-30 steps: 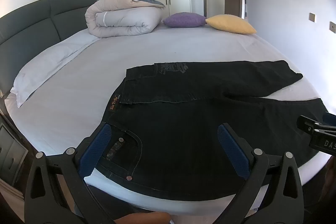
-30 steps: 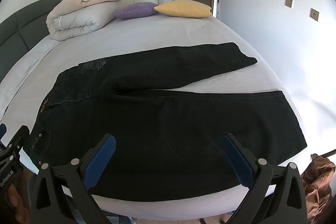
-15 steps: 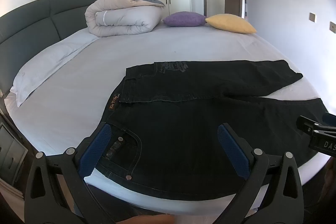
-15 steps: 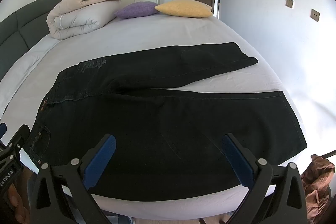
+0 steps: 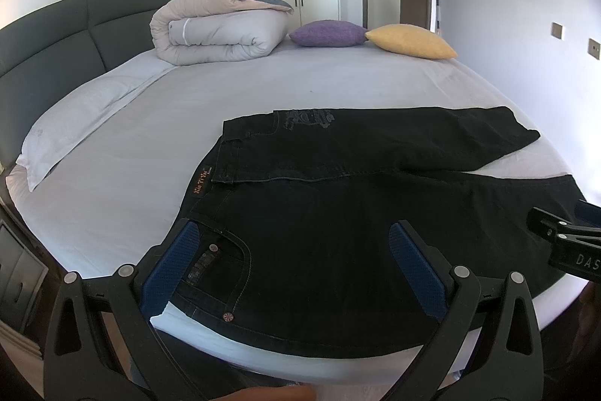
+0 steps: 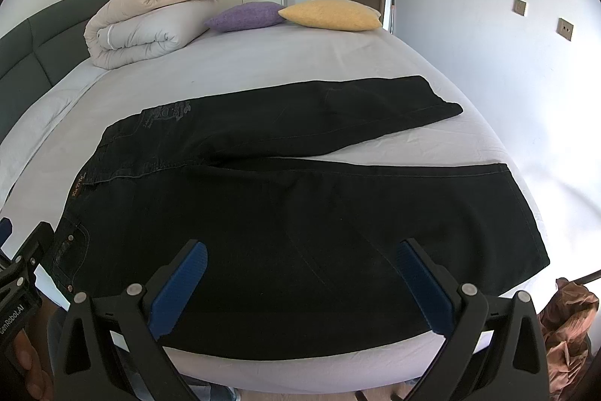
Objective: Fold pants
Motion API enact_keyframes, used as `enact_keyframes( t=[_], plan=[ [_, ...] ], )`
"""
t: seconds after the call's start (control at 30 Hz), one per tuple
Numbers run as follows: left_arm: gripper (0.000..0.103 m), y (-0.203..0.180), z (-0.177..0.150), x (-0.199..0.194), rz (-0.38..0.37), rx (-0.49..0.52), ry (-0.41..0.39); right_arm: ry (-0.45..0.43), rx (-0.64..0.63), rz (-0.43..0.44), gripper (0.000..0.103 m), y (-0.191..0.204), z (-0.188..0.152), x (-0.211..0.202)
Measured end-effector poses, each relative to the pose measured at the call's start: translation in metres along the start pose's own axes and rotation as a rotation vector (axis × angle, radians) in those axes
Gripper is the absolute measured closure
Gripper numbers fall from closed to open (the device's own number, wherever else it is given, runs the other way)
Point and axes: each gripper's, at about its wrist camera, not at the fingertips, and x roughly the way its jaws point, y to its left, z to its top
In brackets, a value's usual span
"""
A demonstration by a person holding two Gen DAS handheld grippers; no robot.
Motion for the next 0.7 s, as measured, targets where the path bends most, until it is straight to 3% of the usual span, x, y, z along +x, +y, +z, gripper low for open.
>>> enact_keyframes(
  t=[0.7],
  plan=[
    [0.000, -0.002, -0.002, 0.003, -0.003, -0.002, 0.003, 0.004, -0.002, -0.002, 0.000, 0.006, -0.008, 0.004]
  ],
)
